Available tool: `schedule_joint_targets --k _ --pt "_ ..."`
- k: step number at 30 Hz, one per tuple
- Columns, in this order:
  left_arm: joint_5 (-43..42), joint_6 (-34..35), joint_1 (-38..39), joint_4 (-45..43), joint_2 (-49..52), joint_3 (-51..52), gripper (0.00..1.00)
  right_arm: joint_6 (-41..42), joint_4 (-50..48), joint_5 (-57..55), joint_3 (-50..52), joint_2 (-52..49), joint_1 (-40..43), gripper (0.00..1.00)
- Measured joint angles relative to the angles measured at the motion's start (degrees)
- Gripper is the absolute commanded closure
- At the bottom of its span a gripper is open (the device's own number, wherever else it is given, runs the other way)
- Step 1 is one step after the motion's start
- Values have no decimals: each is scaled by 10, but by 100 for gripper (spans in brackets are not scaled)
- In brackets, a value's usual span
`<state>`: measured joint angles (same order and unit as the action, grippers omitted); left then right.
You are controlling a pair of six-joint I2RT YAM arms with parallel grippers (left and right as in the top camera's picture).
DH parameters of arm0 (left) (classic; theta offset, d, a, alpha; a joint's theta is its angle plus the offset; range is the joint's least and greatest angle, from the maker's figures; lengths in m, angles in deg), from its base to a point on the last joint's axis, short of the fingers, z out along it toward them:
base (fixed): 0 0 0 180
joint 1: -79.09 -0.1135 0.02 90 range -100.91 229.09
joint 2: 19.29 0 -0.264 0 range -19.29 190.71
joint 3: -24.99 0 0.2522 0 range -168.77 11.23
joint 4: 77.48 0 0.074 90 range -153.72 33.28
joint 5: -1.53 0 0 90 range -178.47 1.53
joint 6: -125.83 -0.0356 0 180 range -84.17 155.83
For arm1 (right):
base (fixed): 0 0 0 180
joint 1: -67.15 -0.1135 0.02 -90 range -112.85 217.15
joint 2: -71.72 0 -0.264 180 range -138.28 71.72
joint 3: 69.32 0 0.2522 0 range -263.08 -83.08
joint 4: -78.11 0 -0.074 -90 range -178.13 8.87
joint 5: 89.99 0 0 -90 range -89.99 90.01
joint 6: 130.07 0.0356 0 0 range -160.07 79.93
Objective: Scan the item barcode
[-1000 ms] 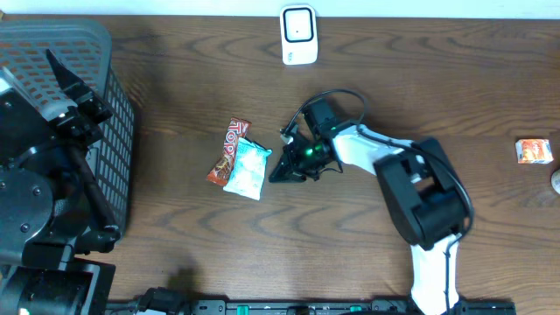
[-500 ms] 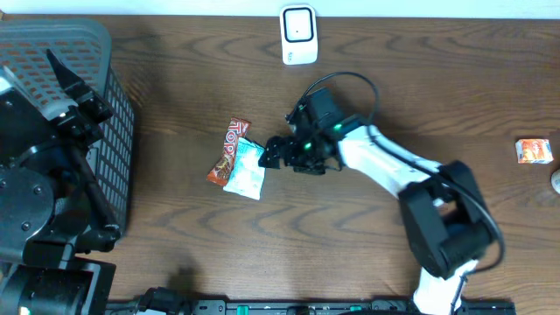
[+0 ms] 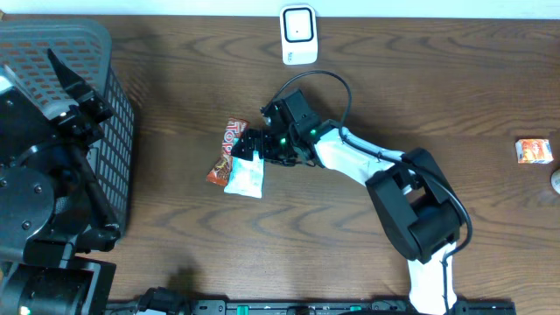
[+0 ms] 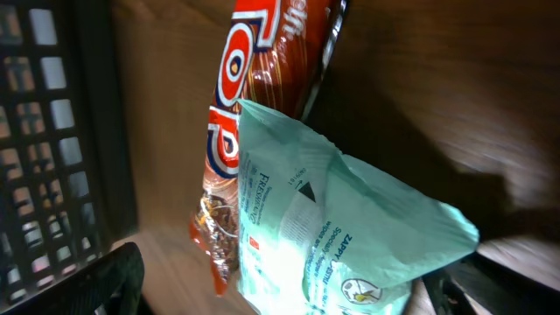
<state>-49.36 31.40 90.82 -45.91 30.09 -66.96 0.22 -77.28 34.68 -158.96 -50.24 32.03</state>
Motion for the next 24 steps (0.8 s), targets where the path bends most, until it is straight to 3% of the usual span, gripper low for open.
schedule_joint_targets --k 4,6,8,9,17,21,24 --pt "0 0 0 0 0 0 2 0 -7 38 -8 -22 5 30" --pt "0 0 0 0 0 0 2 -3 -4 50 -9 -28 9 43" --pt "0 0 0 0 0 0 2 -9 2 61 -8 -33 12 89" --pt "0 0 0 0 0 0 2 -13 4 64 -7 -35 14 99" --pt "0 0 0 0 0 0 2 -29 11 89 -3 -47 23 99" --pt "0 0 0 0 0 0 2 -44 121 67 0 -16 39 99" --pt "0 0 0 0 0 0 2 -56 220 -9 9 29 62 99"
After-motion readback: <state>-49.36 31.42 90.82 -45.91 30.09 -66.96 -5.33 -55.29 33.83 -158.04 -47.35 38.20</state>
